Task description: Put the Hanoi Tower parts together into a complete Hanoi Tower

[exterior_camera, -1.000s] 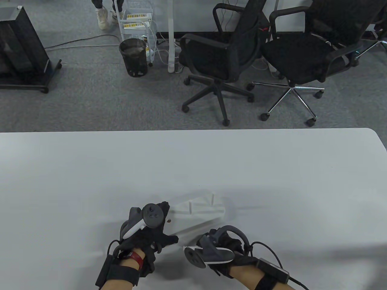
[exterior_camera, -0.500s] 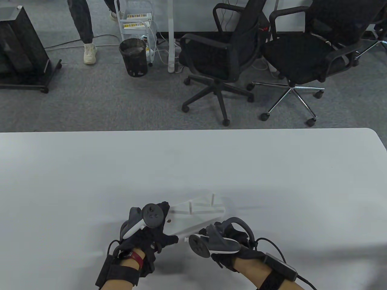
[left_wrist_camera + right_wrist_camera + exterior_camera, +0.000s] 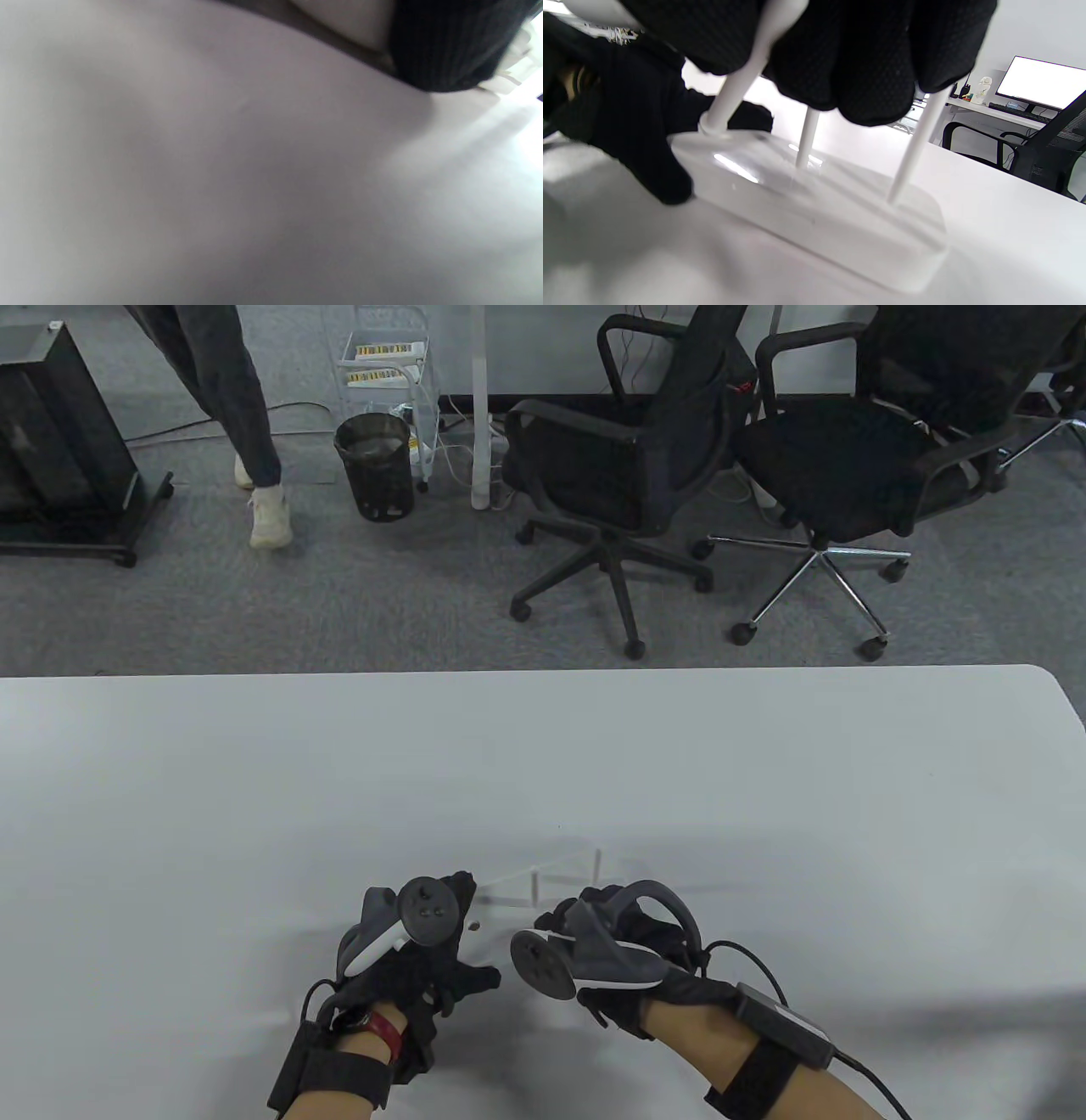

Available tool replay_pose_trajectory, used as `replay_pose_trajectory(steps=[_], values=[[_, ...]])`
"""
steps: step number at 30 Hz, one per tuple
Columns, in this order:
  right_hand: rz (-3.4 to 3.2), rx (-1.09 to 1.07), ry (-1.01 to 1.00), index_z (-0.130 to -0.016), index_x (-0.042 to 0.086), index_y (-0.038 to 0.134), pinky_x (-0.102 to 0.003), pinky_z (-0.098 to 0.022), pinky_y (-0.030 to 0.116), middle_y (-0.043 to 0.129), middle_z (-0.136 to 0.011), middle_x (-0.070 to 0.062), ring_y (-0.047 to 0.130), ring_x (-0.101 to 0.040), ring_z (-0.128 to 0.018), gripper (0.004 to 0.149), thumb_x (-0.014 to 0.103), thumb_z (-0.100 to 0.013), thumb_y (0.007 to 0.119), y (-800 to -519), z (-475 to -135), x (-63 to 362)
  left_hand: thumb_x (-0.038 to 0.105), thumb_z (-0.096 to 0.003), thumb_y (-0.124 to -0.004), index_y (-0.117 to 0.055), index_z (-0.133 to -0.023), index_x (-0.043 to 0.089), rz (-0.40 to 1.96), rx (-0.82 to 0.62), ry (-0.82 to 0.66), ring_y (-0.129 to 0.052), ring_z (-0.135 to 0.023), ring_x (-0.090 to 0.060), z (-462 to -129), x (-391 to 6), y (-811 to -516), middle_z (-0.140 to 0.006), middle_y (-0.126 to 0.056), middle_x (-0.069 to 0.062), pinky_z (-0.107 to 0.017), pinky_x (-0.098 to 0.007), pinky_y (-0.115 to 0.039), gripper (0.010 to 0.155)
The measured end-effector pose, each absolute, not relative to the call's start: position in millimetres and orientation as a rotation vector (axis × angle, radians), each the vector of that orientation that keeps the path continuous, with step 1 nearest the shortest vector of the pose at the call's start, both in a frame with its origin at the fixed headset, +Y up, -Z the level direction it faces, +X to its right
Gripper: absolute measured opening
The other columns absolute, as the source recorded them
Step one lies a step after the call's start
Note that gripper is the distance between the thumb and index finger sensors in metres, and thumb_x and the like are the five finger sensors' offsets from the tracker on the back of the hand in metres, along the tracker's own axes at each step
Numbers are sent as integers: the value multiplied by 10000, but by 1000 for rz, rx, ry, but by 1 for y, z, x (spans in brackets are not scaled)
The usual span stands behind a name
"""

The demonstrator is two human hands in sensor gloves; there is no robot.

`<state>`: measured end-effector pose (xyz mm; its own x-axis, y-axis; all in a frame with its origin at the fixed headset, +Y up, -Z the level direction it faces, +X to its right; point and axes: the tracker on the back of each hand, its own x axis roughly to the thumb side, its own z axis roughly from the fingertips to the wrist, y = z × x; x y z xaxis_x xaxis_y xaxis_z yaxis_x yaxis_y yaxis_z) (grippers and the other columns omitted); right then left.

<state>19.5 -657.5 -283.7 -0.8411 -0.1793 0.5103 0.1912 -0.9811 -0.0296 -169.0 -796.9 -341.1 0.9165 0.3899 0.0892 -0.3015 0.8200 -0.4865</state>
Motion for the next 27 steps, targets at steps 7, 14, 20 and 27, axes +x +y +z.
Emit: replay_pose_trajectory(steps=[7, 14, 20, 27], values=[[-2814, -824, 84, -770, 183, 785, -563, -619, 703, 926, -632, -72, 923, -318, -621, 427, 330, -369, 809, -637, -287, 2, 636, -405, -871, 55, -1038, 326, 371, -485, -189, -73, -1110, -327, -341, -169, -797, -1155, -56, -25, -772, -573, -113, 1163], [-2811, -850, 135, -760, 181, 808, -565, -627, 694, 925, -621, -68, 921, -319, -618, 426, 331, -361, 822, -627, -289, -12, 633, -406, -872, 54, -1038, 326, 372, -485, -189, -73, -1111, -326, -341, -169, -797, -1155, -58, -24, -771, -573, -113, 1163], [-2792, -872, 240, -759, 174, 805, -563, -635, 692, 927, -607, -61, 927, -312, -604, 439, 333, -351, 836, -619, -289, -20, 633, -405, -872, 54, -1038, 328, 375, -485, -190, -73, -1111, -326, -341, -169, -797, -1155, -58, -23, -772, -572, -111, 1163], [-2827, -864, 360, -753, 185, 791, -563, -653, 679, 914, -614, -55, 918, -308, -609, 447, 322, -333, 862, -614, -292, -27, 632, -405, -873, 52, -1039, 327, 374, -485, -189, -74, -1111, -326, -340, -169, -795, -1155, -59, -22, -772, -572, -113, 1162]])
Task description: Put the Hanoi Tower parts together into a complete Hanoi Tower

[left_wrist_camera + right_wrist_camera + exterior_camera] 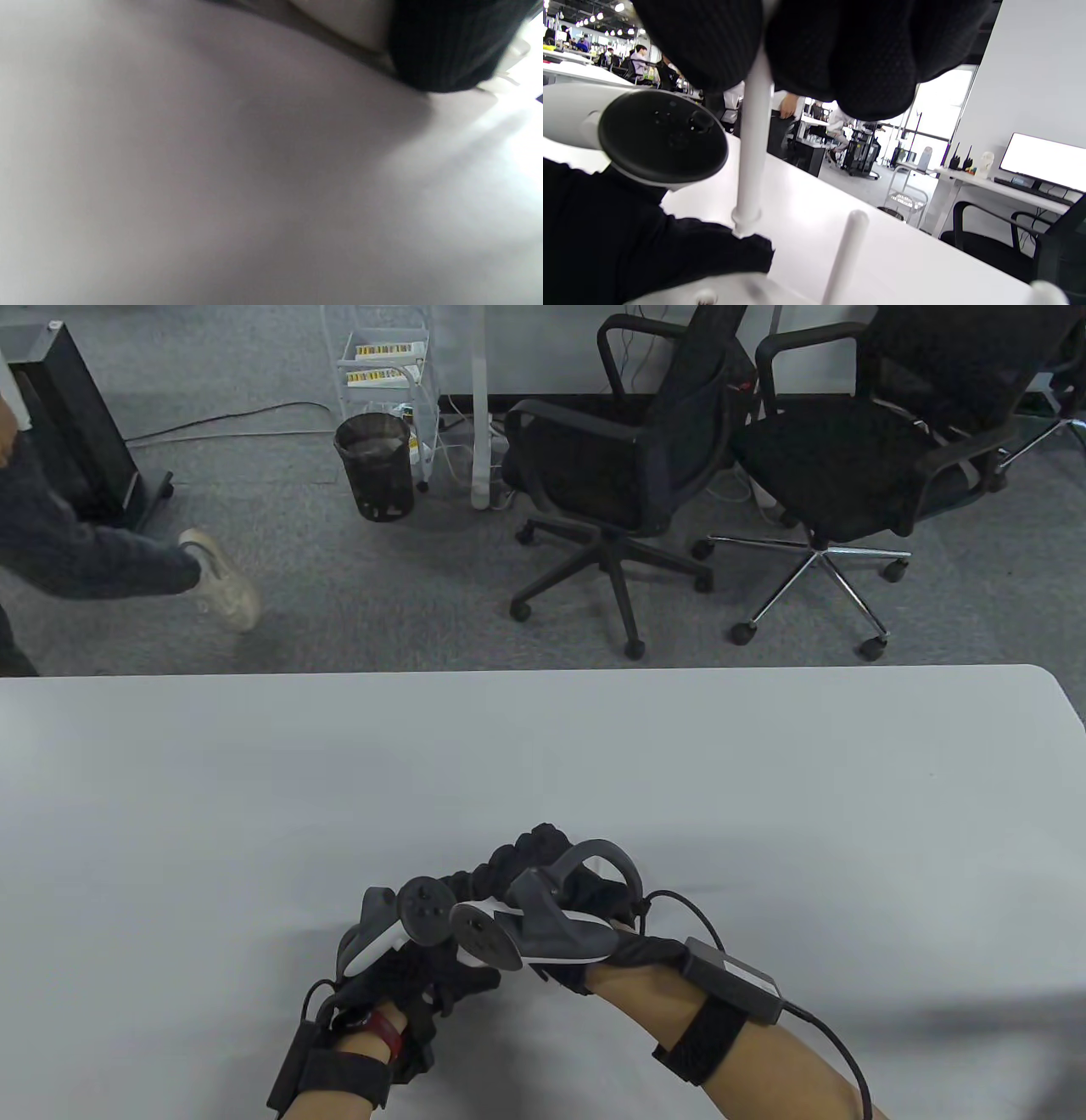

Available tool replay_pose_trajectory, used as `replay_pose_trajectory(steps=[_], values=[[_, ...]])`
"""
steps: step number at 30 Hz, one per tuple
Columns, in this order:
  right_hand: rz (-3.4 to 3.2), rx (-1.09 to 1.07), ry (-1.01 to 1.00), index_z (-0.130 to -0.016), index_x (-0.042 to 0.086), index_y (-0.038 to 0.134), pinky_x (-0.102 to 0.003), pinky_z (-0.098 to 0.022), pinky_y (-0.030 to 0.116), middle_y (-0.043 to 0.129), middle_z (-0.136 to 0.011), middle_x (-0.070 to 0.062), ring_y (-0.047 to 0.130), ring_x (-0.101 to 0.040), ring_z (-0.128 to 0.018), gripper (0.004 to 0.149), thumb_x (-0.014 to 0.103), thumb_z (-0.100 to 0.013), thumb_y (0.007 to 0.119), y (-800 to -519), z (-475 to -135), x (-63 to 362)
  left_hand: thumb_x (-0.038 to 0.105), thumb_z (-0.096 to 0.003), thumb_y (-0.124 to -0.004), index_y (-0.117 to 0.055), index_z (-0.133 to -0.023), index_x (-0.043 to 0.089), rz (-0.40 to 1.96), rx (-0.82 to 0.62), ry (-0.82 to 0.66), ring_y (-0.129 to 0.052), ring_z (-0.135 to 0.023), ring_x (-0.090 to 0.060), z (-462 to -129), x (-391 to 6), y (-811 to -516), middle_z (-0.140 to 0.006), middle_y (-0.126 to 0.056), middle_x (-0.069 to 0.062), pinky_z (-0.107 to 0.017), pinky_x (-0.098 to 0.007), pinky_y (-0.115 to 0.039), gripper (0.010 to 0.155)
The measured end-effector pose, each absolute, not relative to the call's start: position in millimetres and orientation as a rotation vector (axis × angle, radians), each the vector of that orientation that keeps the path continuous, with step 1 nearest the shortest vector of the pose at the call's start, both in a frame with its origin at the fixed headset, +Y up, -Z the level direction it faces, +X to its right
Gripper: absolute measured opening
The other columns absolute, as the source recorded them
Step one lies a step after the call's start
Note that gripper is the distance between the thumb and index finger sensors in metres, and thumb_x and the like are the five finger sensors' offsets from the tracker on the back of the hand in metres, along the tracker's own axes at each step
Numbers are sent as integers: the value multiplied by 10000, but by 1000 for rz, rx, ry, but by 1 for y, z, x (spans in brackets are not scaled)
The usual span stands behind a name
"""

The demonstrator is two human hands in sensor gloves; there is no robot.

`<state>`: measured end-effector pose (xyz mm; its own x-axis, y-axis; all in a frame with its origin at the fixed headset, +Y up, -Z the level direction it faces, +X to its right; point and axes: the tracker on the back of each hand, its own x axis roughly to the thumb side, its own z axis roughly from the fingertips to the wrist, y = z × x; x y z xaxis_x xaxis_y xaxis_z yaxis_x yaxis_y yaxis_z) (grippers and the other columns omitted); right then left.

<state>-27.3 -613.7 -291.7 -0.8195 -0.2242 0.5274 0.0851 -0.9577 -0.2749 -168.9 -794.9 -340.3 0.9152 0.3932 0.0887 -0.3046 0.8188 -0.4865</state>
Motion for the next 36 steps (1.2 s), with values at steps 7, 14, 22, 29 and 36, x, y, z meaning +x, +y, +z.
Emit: replay_pose_trajectory(steps=[7, 14, 22, 29, 36], values=[[-2849, -877, 351, -754, 184, 811, -568, -662, 669, 905, -628, -55, 910, -310, -620, 445, 312, -331, 865, -617, -299, -36, 632, -405, -873, 53, -1039, 327, 374, -485, -189, -74, -1111, -326, -341, -169, -795, -1155, -56, -24, -771, -573, -112, 1163], [-2862, -888, 293, -754, 185, 810, -569, -667, 662, 904, -627, -53, 910, -307, -619, 444, 315, -333, 859, -628, -307, -45, 632, -404, -872, 52, -1039, 328, 375, -485, -189, -73, -1111, -326, -340, -169, -795, -1155, -58, -23, -772, -572, -112, 1162], [-2924, -941, 245, -750, 186, 812, -570, -663, 665, 909, -616, -51, 917, -304, -606, 441, 318, -332, 857, -644, -318, -49, 631, -405, -873, 51, -1039, 327, 376, -485, -190, -75, -1111, -326, -341, -169, -794, -1155, -59, -24, -772, -572, -113, 1161], [-2922, -928, 188, -746, 189, 816, -572, -661, 667, 916, -609, -50, 925, -302, -598, 438, 322, -331, 857, -659, -325, -51, 631, -405, -874, 51, -1039, 329, 377, -485, -189, -74, -1111, -325, -341, -168, -794, -1155, -58, -24, -772, -572, -112, 1161], [-2962, -921, 171, -742, 158, 828, -573, -654, 675, 929, -596, -58, 937, -306, -581, 445, 322, -330, 859, -664, -331, -52, 632, -404, -874, 51, -1038, 332, 380, -486, -188, -72, -1111, -321, -341, -170, -795, -1155, -58, -18, -772, -569, -109, 1162]])
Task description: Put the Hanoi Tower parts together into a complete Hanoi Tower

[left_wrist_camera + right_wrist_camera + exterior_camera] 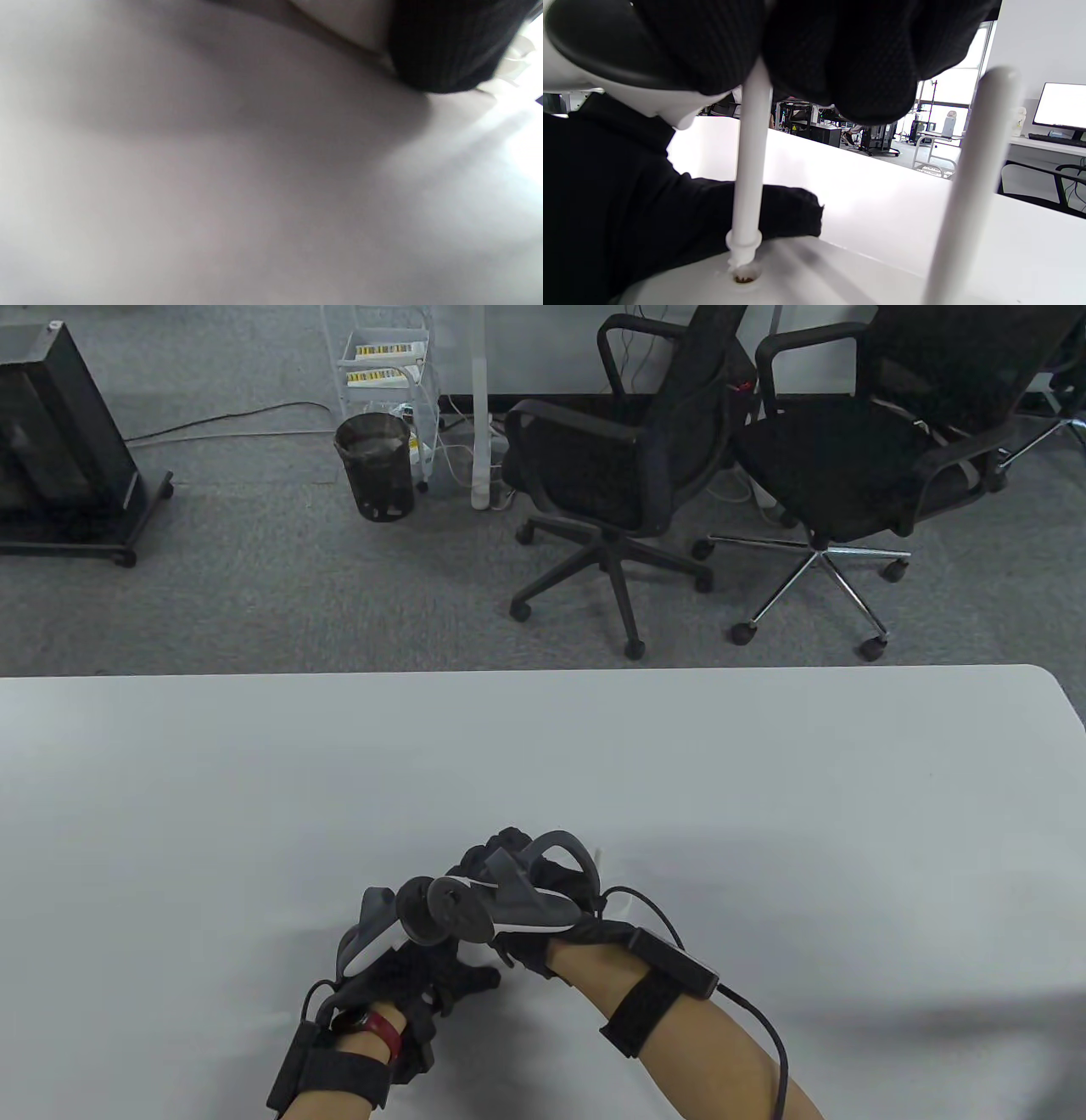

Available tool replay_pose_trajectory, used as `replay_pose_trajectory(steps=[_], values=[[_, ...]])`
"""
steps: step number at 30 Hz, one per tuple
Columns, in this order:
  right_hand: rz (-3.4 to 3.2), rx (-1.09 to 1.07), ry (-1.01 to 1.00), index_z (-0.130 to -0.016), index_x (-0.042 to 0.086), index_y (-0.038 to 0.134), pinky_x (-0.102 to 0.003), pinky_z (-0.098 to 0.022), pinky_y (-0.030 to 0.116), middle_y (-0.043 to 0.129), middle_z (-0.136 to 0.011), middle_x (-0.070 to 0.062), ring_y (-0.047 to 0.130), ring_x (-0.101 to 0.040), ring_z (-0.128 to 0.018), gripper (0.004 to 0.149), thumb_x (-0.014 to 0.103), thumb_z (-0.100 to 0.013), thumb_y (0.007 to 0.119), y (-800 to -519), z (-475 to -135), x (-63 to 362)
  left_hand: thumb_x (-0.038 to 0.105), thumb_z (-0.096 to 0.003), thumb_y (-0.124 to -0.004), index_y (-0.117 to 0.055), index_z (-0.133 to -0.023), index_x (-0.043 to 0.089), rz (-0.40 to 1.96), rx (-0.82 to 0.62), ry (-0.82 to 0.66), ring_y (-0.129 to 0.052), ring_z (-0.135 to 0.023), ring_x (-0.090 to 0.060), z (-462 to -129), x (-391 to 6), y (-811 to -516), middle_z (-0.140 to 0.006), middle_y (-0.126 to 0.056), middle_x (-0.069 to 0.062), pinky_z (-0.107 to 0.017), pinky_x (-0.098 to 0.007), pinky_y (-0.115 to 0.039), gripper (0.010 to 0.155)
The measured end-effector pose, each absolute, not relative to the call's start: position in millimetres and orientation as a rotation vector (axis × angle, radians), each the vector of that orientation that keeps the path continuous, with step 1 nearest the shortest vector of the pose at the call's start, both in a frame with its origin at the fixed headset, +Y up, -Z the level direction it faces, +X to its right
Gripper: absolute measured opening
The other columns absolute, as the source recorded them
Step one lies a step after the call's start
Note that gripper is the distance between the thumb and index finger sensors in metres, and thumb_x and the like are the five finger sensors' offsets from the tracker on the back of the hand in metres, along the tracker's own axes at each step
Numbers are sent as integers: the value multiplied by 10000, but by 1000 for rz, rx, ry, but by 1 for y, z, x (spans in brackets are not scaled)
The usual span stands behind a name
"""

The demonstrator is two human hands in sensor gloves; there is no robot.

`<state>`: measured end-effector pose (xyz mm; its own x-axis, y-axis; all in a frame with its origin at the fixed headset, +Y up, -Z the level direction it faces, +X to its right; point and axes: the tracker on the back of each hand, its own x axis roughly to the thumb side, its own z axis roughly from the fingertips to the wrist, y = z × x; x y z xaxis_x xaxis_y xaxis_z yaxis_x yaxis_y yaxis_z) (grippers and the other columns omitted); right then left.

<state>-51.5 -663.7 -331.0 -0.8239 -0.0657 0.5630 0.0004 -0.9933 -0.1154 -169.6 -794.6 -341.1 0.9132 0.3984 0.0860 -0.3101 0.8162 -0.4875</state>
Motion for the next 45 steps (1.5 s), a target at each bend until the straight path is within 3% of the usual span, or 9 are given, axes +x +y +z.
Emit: replay_pose_trajectory(steps=[14, 29, 41, 45], values=[[-2920, -879, 202, -714, 139, 872, -558, -646, 696, 960, -540, -67, 961, -308, -527, 439, 327, -317, 863, -667, -333, -58, 632, -404, -874, 54, -1033, 341, 395, -492, -186, -61, -1111, -309, -343, -172, -799, -1153, -50, -7, -773, -558, -96, 1158], [-2583, -1023, 339, -610, 111, 941, -531, -639, 732, 996, -401, -57, 998, -296, -424, 466, 402, -259, 847, -666, -323, -73, 637, -410, -869, 90, -1011, 361, 393, -508, -187, -41, -1119, -274, -344, -175, -804, -1150, -23, 32, -784, -527, -81, 1165], [-2610, -1024, 338, -613, 117, 924, -538, -638, 724, 981, -416, -55, 989, -299, -439, 454, 404, -274, 830, -685, -329, -77, 635, -411, -869, 104, -1002, 367, 400, -517, -184, -26, -1120, -263, -347, -177, -810, -1147, -8, 39, -785, -518, -68, 1170], [-2608, -988, 302, -705, 123, 869, -546, -656, 692, 965, -527, -45, 975, -300, -535, 514, 426, -295, 803, -687, -326, -74, 636, -412, -864, 105, -1003, 364, 391, -512, -183, -31, -1121, -269, -346, -176, -809, -1148, -10, 37, -787, -521, -74, 1167]])
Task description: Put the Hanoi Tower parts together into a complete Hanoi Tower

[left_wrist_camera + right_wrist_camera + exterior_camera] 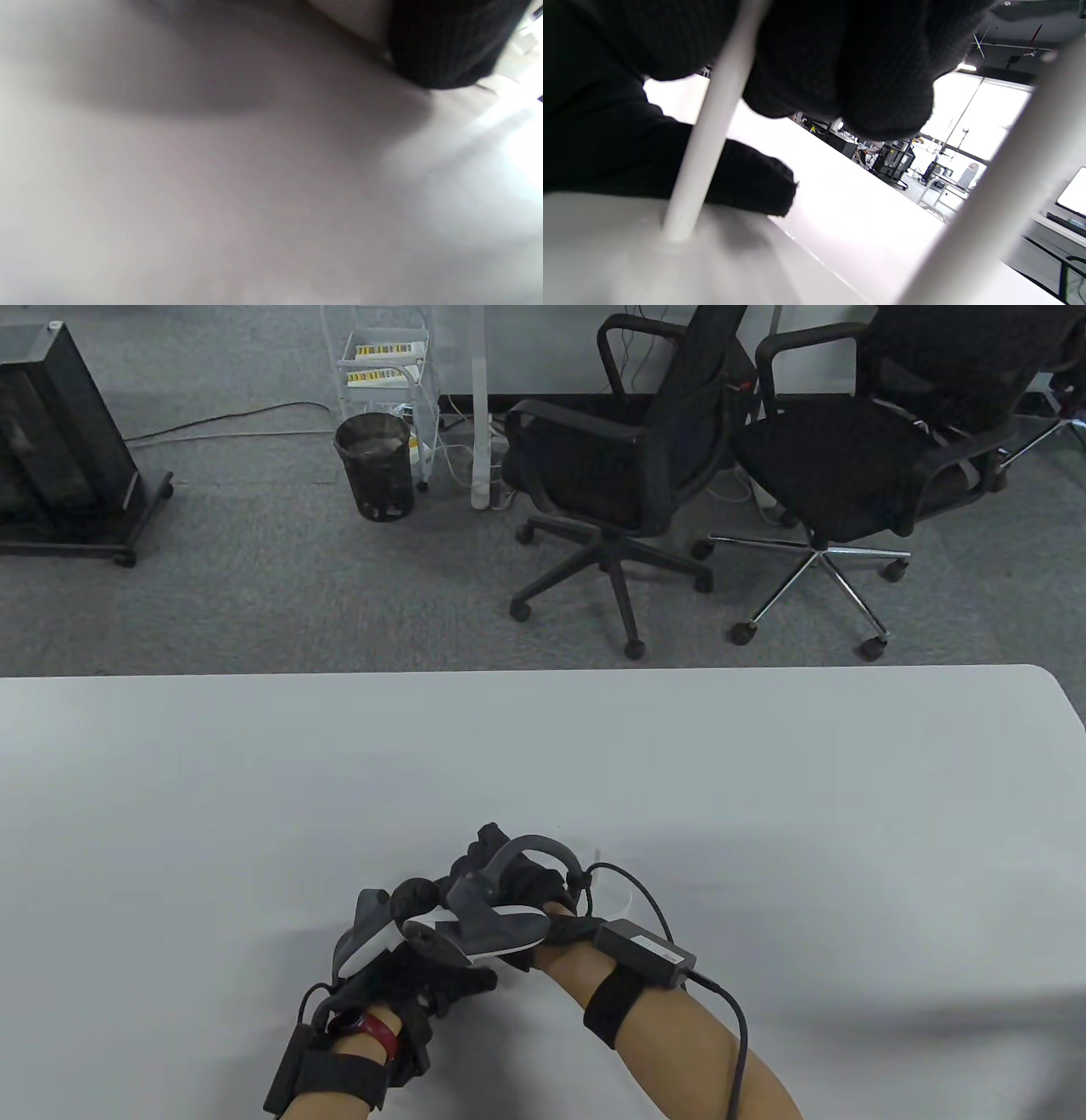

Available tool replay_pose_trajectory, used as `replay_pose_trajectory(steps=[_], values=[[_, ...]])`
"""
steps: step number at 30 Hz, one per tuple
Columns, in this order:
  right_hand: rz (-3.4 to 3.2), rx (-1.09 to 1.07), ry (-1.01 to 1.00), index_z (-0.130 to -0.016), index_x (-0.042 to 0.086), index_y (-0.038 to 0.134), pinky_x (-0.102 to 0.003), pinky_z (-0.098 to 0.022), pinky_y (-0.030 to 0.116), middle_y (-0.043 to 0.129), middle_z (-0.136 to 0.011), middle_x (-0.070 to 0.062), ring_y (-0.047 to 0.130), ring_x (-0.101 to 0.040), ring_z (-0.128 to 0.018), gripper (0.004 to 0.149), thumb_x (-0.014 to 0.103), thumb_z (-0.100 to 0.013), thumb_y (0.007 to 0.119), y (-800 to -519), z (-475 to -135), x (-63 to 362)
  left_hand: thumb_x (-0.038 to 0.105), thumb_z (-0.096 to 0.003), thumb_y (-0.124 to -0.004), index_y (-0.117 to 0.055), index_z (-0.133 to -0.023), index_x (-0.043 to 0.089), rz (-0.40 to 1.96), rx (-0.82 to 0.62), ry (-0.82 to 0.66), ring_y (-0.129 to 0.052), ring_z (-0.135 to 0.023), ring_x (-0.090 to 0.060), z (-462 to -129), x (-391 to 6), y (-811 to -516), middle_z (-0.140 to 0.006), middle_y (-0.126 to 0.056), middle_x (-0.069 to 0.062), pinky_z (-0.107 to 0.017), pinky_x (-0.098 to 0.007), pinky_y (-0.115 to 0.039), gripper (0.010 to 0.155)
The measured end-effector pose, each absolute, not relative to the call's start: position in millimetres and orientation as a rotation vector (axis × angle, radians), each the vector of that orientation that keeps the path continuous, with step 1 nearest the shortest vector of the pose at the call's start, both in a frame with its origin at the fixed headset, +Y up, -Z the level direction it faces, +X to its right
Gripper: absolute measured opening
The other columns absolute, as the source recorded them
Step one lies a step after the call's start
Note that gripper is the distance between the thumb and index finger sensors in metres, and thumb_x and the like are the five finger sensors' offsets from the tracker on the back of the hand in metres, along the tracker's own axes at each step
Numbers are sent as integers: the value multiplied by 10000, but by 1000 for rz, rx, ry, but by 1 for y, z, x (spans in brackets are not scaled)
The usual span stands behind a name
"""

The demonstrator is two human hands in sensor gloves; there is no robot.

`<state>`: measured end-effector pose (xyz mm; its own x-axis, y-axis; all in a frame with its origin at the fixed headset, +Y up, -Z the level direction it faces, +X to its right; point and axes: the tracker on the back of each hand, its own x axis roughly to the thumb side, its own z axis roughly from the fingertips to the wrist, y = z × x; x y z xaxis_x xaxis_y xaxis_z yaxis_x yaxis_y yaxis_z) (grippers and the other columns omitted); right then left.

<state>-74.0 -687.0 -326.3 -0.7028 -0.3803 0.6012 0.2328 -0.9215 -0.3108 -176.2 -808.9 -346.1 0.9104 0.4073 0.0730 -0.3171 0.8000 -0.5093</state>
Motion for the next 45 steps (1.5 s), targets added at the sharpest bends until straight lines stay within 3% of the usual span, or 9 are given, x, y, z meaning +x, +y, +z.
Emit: replay_pose_trajectory(steps=[4, 10, 17, 23, 28, 37, 42, 45], values=[[-2703, -893, 286, -882, 121, 718, -574, -691, 618, 902, -774, -82, 896, -359, -748, 711, 483, -276, 807, -680, -323, -65, 632, -413, -865, 98, -1007, 358, 391, -507, -187, -40, -1122, -277, -346, -176, -808, -1150, -15, 20, -785, -528, -82, 1164], [-2880, -789, 265, -960, 117, 595, -605, -706, 563, 779, -943, -134, 768, -429, -880, 782, 520, -306, 743, -656, -319, -38, 626, -414, -864, 103, -1004, 351, 389, -505, -190, -41, -1120, -288, -343, -175, -805, -1150, -9, 9, -782, -534, -84, 1166], [-2990, -625, 261, -974, 125, 574, -619, -705, 553, 737, -986, -148, 722, -451, -913, 790, 536, -315, 716, -608, -305, 18, 601, -407, -882, 82, -1011, 338, 397, -485, -195, -72, -1125, -314, -341, -174, -801, -1157, -25, -14, -783, -548, -107, 1167], [-3042, -462, 237, -986, 128, 559, -632, -706, 539, 697, -1017, -166, 677, -472, -937, 796, 540, -322, 711, -588, -293, 62, 622, -319, -906, 28, -1025, 286, 460, -388, -215, -242, -1129, -401, -337, -179, -791, -1153, -49, -70, -773, -608, -238, 1217], [-3080, -336, 218, -999, 131, 535, -641, -709, 525, 650, -1048, -183, 629, -486, -963, 805, 544, -330, 708, -583, -282, 97, 636, -303, -911, 11, -1034, 282, 376, -356, -225, -196, -1130, -439, -333, -182, -774, -1157, -27, -71, -764, -649, -209, 1229], [-3149, -155, 210, -1009, 137, 515, -652, -711, 505, 603, -1071, -195, 577, -504, -980, 809, 544, -337, 708, -586, -266, 156, 648, -301, -897, -29, -1055, 272, 221, -169, -224, -174, -1135, -424, -323, -178, -722, -1170, -59, -75, -770, -639, -192, 1210], [-3172, -89, 208, -1014, 133, 503, -657, -711, 494, 578, -1080, -202, 553, -510, -986, 813, 541, -342, 710, -594, -259, 176, 658, -336, -852, -42, -1065, 253, 130, -152, -181, -167, -1125, -438, -312, -181, -710, -1170, -60, -87, -761, -641, -190, 1163], [-3170, -58, 203, -1022, 137, 479, -661, -716, 477, 543, -1093, -203, 516, -516, -997, 821, 543, -346, 708, -600, -252, 185, 660, -372, -801, -128, -1096, 238, 85, -99, -149, -230, -1118, -475, -302, -185, -696, -1183, -151, -139, -755, -648, -232, 1075]])
